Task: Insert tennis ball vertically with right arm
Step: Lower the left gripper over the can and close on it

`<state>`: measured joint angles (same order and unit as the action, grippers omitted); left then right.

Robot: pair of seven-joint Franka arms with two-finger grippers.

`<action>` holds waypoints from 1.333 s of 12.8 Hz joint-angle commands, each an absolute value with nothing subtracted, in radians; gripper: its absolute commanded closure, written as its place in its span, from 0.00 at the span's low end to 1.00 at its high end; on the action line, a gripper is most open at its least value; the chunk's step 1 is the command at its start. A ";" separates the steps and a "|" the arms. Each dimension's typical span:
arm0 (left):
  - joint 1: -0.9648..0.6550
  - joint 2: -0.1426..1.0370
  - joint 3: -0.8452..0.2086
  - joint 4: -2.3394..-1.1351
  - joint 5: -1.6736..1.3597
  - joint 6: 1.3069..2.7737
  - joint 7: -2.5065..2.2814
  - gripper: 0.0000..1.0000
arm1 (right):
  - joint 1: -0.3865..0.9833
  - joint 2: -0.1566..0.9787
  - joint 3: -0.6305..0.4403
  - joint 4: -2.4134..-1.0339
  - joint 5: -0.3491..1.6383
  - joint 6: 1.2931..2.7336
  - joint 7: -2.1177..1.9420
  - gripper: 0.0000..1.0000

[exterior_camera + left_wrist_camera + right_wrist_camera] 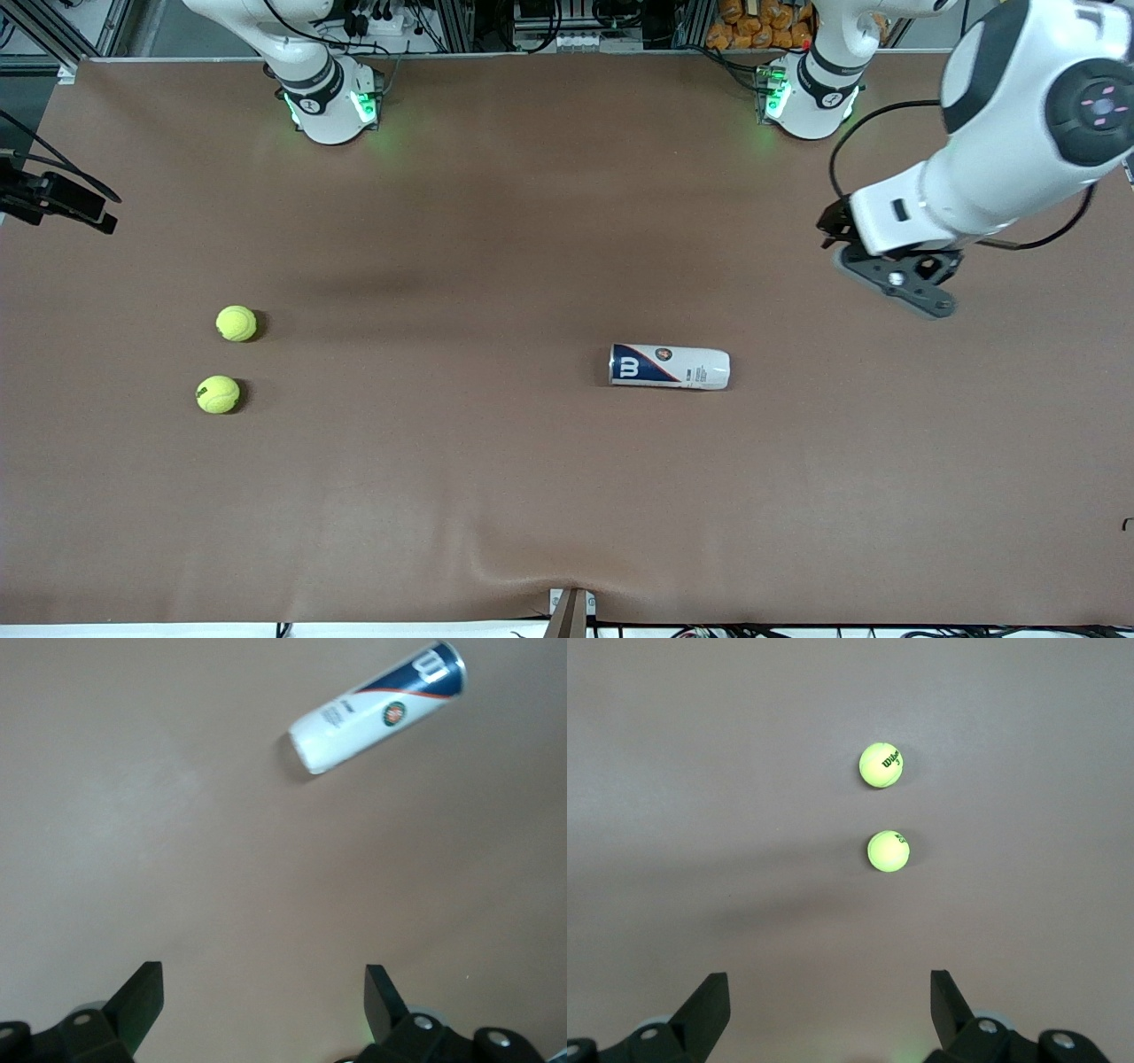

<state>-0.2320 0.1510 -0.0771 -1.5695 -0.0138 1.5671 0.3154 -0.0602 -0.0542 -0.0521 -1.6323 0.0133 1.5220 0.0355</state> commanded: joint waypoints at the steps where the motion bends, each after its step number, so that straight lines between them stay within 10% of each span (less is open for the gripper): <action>1: -0.264 0.222 -0.072 -1.522 -0.011 1.584 0.478 0.00 | -0.067 -0.052 -0.048 -1.637 0.006 1.525 0.043 0.00; 17: -0.385 0.566 -0.101 -1.471 0.038 1.966 1.086 0.00 | -0.084 -0.012 -0.048 -1.644 0.006 1.552 0.019 0.00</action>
